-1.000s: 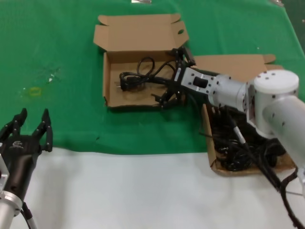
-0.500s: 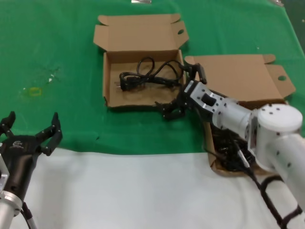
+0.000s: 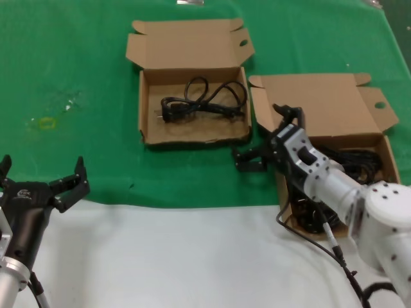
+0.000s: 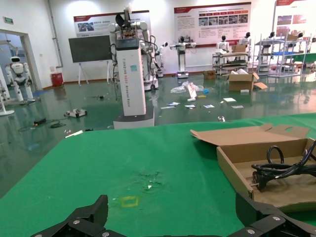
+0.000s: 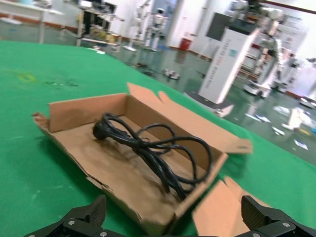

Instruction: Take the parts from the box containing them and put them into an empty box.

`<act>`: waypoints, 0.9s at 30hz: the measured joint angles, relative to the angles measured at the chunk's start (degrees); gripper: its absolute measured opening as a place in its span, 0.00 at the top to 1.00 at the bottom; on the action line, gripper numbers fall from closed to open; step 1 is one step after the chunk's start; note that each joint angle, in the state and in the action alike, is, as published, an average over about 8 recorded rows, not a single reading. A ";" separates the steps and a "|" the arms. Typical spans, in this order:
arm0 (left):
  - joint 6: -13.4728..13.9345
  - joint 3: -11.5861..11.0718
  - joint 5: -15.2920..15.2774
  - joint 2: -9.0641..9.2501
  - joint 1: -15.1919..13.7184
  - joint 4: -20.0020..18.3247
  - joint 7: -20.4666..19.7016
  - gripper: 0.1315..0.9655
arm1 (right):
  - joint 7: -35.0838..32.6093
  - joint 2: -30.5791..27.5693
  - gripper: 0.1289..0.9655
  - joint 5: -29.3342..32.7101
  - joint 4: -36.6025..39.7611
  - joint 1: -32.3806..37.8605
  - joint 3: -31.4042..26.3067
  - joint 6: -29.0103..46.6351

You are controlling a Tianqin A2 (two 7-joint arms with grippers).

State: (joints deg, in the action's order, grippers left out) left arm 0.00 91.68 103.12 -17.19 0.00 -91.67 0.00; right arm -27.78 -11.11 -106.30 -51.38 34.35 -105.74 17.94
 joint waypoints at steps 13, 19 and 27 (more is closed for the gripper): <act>0.00 0.00 0.00 0.00 0.00 0.00 -0.01 0.03 | 10.53 -2.32 0.00 1.21 -15.35 -13.10 5.37 -6.84; 0.00 0.00 0.01 0.00 0.00 0.00 -0.01 0.01 | 15.38 -3.38 0.00 1.76 -22.35 -19.07 7.81 -9.95; 0.00 0.00 0.01 0.00 0.00 0.00 -0.01 0.00 | 21.81 -4.77 0.00 2.48 -31.61 -26.97 11.05 -14.08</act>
State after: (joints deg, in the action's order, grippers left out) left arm 0.00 91.67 103.13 -17.19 0.00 -91.67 0.00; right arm -5.97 -15.88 -103.81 -83.00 7.38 -94.69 3.87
